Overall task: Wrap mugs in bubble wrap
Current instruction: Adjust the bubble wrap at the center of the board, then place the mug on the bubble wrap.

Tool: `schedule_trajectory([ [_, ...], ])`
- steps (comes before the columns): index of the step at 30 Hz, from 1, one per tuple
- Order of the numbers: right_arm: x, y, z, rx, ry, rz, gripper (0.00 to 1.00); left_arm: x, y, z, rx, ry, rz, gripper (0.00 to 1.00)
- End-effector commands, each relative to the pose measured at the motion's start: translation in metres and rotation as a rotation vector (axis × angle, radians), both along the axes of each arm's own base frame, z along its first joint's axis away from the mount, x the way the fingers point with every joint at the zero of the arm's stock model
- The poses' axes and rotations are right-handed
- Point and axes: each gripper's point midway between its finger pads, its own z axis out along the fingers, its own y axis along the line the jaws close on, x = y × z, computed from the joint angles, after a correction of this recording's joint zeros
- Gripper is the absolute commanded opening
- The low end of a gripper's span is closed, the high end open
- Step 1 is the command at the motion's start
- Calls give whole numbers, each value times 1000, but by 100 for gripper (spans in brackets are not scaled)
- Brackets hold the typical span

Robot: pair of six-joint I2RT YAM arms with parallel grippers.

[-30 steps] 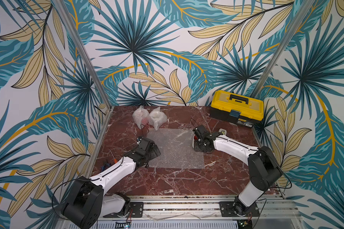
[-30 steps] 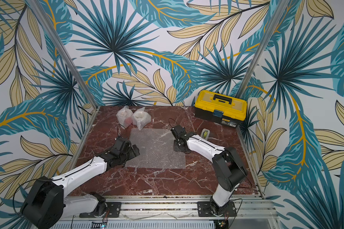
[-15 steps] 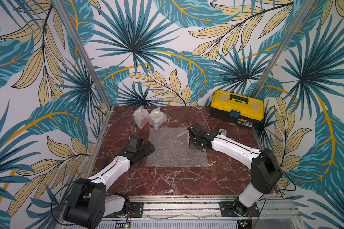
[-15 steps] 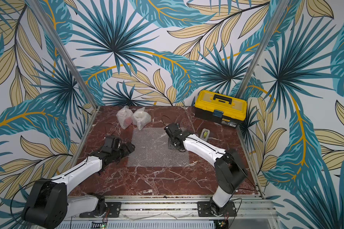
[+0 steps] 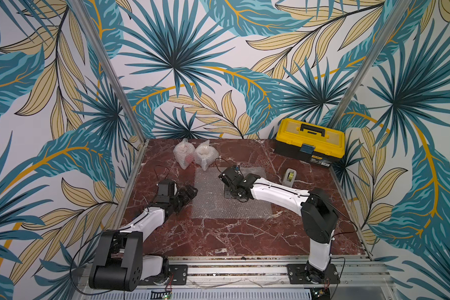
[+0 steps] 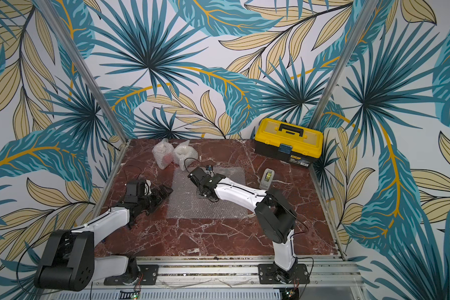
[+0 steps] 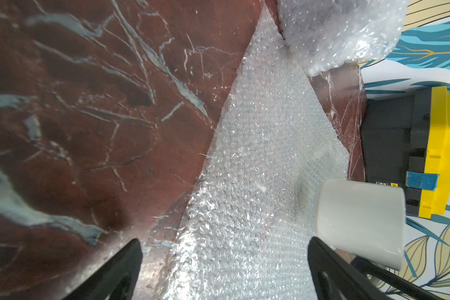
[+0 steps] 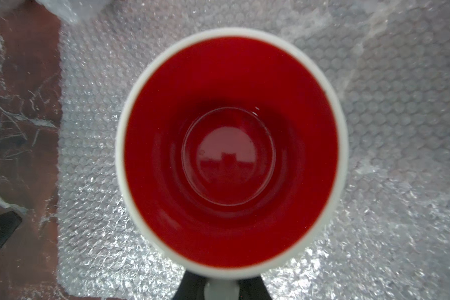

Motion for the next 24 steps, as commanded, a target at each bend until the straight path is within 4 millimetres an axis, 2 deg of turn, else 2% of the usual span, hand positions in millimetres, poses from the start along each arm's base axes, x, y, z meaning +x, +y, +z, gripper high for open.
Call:
schedule_trajectory([
  [1,17,8,20,13,-82,-29,0,-2,-2,0,-22,-22,-14,100],
  [9,20,9,5,-23,-77,-28,0,-3,-2,-1,-21,-18,-19,100],
  [15,11,9,-11,-18,-26,-24,0,-9,-2,-10,-26,11,-16,100],
  [20,3,14,-14,26,3,-1,23,-16,-8,-13,-17,16,-32,100],
  [24,-3,24,2,106,0,56,46,-18,-20,-11,41,17,-81,100],
])
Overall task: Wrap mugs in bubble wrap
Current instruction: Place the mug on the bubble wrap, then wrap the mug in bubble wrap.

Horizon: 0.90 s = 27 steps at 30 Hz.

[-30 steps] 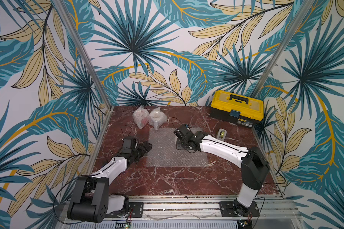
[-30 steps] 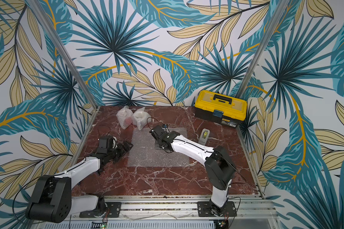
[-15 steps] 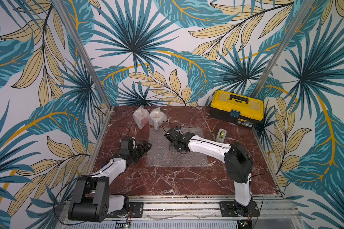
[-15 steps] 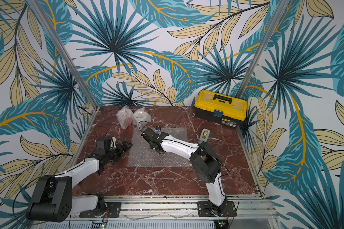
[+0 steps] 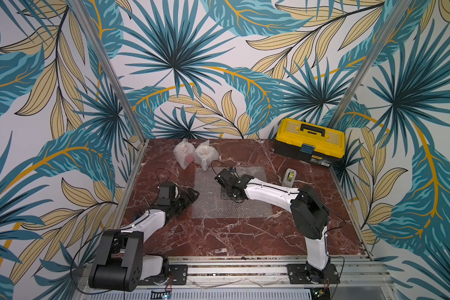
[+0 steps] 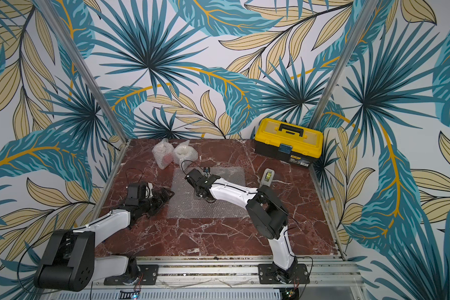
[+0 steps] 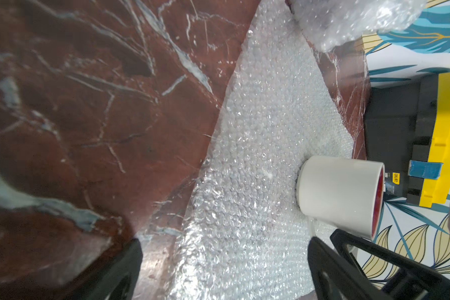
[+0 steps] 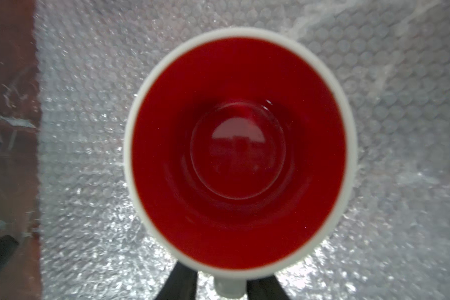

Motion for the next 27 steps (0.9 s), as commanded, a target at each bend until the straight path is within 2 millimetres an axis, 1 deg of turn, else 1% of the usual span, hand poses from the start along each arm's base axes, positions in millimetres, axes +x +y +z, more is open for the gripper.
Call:
schedule_trajectory([
  [1,-7,13,32,111,-44,62,53,-5,-9,3,60,-8,-44,100],
  [2,-8,12,39,125,-62,81,57,-5,-12,5,77,-13,-55,100],
  [4,-12,6,60,140,-122,124,59,-4,-19,11,122,-35,-82,100],
  [5,-13,-1,69,132,-154,136,59,-3,-23,16,139,-50,-95,100],
  [6,-13,-12,76,113,-190,142,59,-1,-29,21,158,-71,-118,100],
  [7,-12,-24,79,95,-207,146,58,1,-36,28,172,-92,-143,100],
  [8,-15,-33,79,78,-199,161,57,3,-43,33,186,-108,-166,100],
  [10,-6,-64,73,51,-186,164,56,10,-63,47,202,-155,-220,100],
  [11,-5,-70,69,58,-168,182,56,13,-71,52,206,-172,-242,100],
  [12,0,-86,64,49,-143,160,56,16,-80,57,212,-187,-267,100],
  [13,7,-102,57,43,-112,131,55,20,-89,62,215,-203,-293,100],
  [16,30,-140,36,18,-15,79,52,30,-114,76,212,-243,-352,100],
  [18,44,-153,24,-10,37,74,51,36,-127,82,209,-258,-379,100],
  [21,67,-171,8,-62,92,51,49,45,-138,89,214,-278,-397,100],
  [24,89,-187,-3,-112,125,27,48,54,-144,93,222,-286,-401,100],
  [27,106,-202,-11,-206,145,23,49,62,-148,97,256,-285,-417,100],
])
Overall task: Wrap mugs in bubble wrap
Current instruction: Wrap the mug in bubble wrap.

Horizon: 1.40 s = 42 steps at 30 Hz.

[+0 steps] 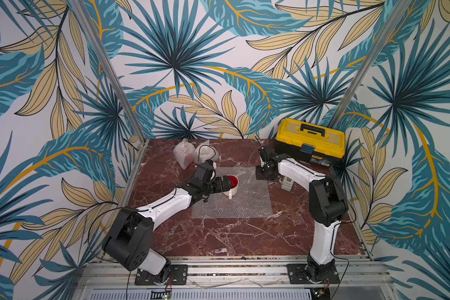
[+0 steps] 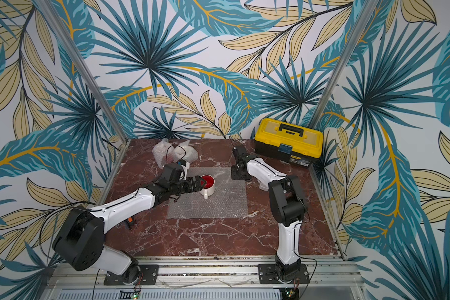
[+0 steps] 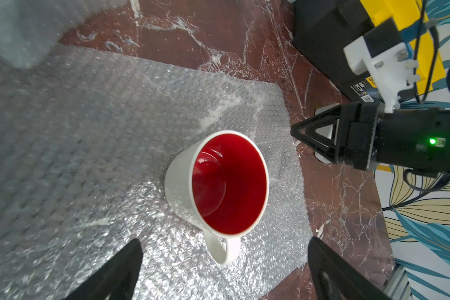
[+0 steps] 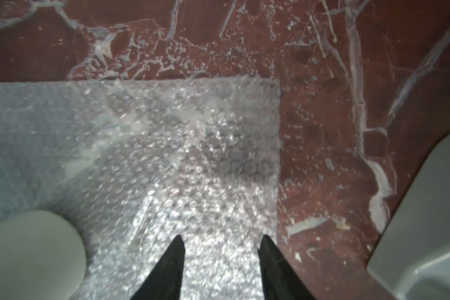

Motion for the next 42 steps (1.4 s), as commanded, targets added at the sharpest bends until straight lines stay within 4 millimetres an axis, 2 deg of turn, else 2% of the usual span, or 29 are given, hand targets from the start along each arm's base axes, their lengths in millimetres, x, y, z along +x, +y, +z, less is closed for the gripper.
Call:
schedule_trajectory([
  [1,2,-21,-7,-127,62,35,48,14,-6,19,43,-52,-19,100],
  [7,26,-33,-19,-179,82,47,49,25,-16,32,87,-88,-37,100],
  [15,49,-33,-34,-127,123,73,46,28,-17,41,91,-117,-24,100],
  [24,60,-21,-44,-57,137,102,45,23,-18,44,107,-136,-30,100],
  [29,61,-21,-52,-62,147,109,44,20,-15,45,112,-142,-29,100],
  [37,58,-16,-54,-27,167,102,25,16,-15,44,104,-135,-33,100],
  [40,58,-13,-43,-4,154,91,18,16,-15,43,98,-119,-24,100],
  [42,60,-11,-27,16,128,85,13,17,-14,45,98,-113,-16,100],
])
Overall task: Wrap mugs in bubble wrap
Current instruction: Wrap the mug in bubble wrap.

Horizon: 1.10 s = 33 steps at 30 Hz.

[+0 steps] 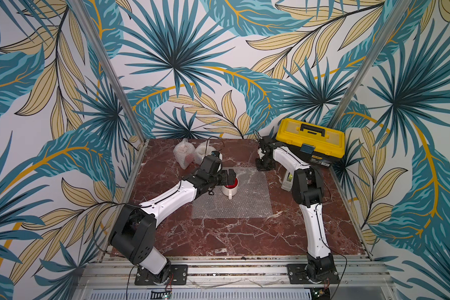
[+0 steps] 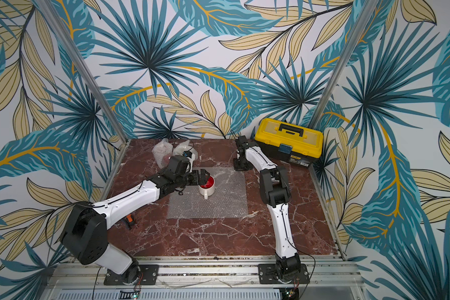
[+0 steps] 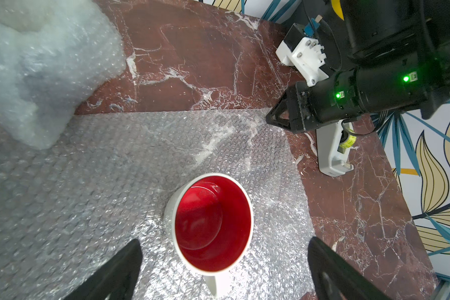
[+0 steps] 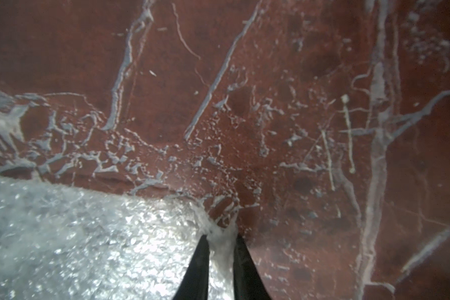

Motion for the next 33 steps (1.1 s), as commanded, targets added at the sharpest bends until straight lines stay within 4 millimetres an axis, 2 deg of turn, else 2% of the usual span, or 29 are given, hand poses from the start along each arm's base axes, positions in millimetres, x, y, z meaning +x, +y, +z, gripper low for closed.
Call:
schedule_trajectory([
  [1,-6,4,20,38,3,-15,11,0,1,15,-11,-12,13,100],
  [4,-7,9,49,89,-56,-21,5,-1,6,14,-3,12,41,100],
  [8,-20,25,81,212,-100,-23,3,4,7,17,-36,29,75,100],
  [16,-69,69,117,422,-136,44,2,12,5,17,-80,61,118,100],
  [20,-98,97,127,493,-133,106,0,14,12,16,-85,66,157,100],
  [26,-130,144,136,592,-107,200,0,15,21,10,-91,86,193,100],
  [33,-150,178,126,648,-49,264,0,14,34,4,-92,100,235,100],
])
